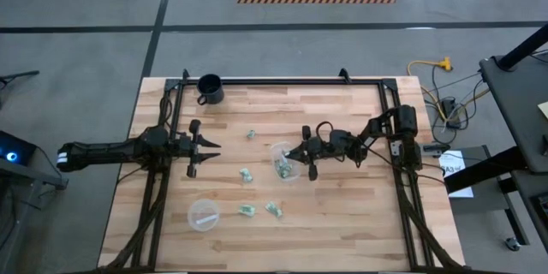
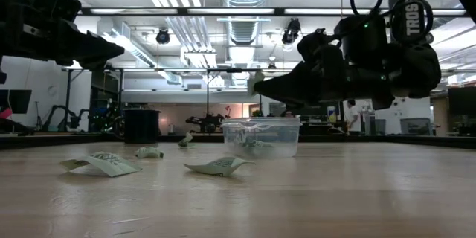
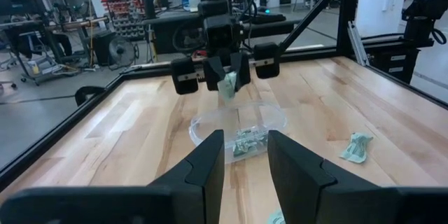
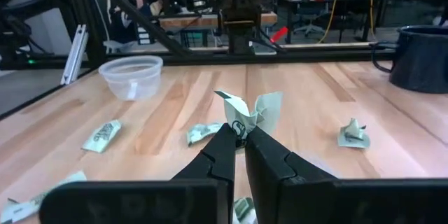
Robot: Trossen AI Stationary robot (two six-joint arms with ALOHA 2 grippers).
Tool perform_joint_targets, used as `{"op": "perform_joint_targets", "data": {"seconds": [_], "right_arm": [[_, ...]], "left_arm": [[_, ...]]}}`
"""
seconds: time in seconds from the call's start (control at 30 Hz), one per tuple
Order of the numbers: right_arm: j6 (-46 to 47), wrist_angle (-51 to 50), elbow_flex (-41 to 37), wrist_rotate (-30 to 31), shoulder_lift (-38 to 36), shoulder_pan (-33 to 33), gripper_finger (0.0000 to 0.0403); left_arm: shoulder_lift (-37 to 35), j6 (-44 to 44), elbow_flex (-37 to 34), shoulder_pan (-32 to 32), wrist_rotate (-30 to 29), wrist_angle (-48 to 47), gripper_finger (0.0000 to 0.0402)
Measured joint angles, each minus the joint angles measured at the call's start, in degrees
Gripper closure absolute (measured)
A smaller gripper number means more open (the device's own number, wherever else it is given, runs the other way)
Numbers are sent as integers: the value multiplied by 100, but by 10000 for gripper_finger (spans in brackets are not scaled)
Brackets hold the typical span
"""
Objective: Pick and place items into bin
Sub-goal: Put the stevia packet into the transparent bin
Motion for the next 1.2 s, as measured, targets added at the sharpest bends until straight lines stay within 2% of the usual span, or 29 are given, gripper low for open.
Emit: {"op": "perform_joint_targets", "data": {"seconds": [0.4,0.9,1.03,1.2], "right_arm": [[144,-408,171,-4,0,0,376],[127,-548,216,0,-1,22,234],[223,-557,236,0,-2,26,215],[219,-556,265,2,-2,26,212]], "left_arm": [[4,2,-2,0,0,5,308],[2,-1,-2,0,0,4,308],[0,1,-1,0,0,5,308],[4,2,-1,0,0,5,308]]}}
